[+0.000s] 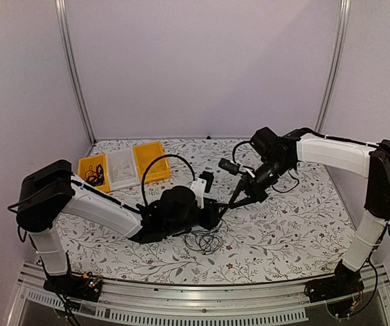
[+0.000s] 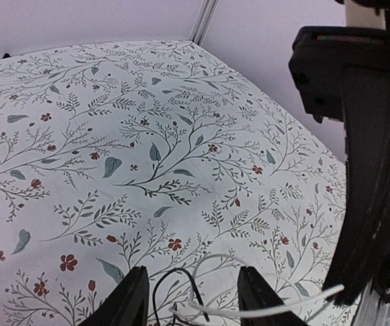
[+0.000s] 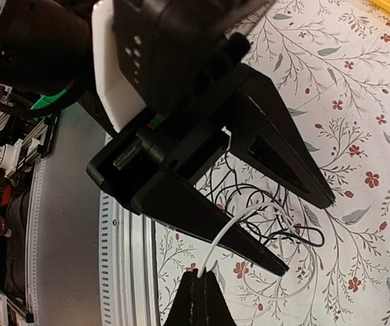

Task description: Untangle the cables

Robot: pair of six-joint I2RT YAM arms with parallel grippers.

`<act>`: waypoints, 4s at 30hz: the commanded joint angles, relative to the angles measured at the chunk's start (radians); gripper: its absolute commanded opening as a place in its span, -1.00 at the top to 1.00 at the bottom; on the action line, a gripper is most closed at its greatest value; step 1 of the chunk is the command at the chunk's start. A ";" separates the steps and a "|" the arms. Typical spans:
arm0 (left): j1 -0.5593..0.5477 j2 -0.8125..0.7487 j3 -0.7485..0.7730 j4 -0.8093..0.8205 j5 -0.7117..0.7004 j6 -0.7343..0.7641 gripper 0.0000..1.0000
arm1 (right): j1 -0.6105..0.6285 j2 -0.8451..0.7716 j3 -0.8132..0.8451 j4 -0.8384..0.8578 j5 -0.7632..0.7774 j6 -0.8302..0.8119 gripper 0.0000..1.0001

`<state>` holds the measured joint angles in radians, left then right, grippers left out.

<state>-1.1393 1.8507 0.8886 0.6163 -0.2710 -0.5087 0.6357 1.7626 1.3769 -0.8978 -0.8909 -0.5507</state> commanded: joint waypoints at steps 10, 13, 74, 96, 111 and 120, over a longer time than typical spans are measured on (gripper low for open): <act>0.048 0.279 0.223 0.070 0.011 -0.068 0.19 | -0.010 -0.166 0.405 -0.202 -0.180 -0.098 1.00; 0.052 0.301 0.223 0.044 0.014 -0.085 0.21 | -0.043 -0.191 0.587 -0.193 -0.177 -0.067 1.00; 0.095 -0.852 -0.133 -0.541 0.284 0.157 -0.42 | -0.006 -0.223 0.017 -0.025 -0.095 -0.227 1.00; 0.035 -0.302 -0.043 -0.904 0.001 0.119 -0.33 | 0.088 -0.146 -0.021 -0.026 -0.110 -0.244 1.00; 0.156 -0.449 -0.042 -1.043 0.910 0.126 -0.27 | 0.109 -0.077 -0.014 -0.030 -0.106 -0.257 1.00; 0.227 -0.611 -0.114 -0.730 1.060 -0.014 -0.46 | 0.110 -0.067 -0.015 -0.024 -0.118 -0.262 1.00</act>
<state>-0.9749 1.3033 0.8124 -0.3183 0.7738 -0.4068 0.7395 1.6752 1.3613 -0.9176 -0.9791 -0.7837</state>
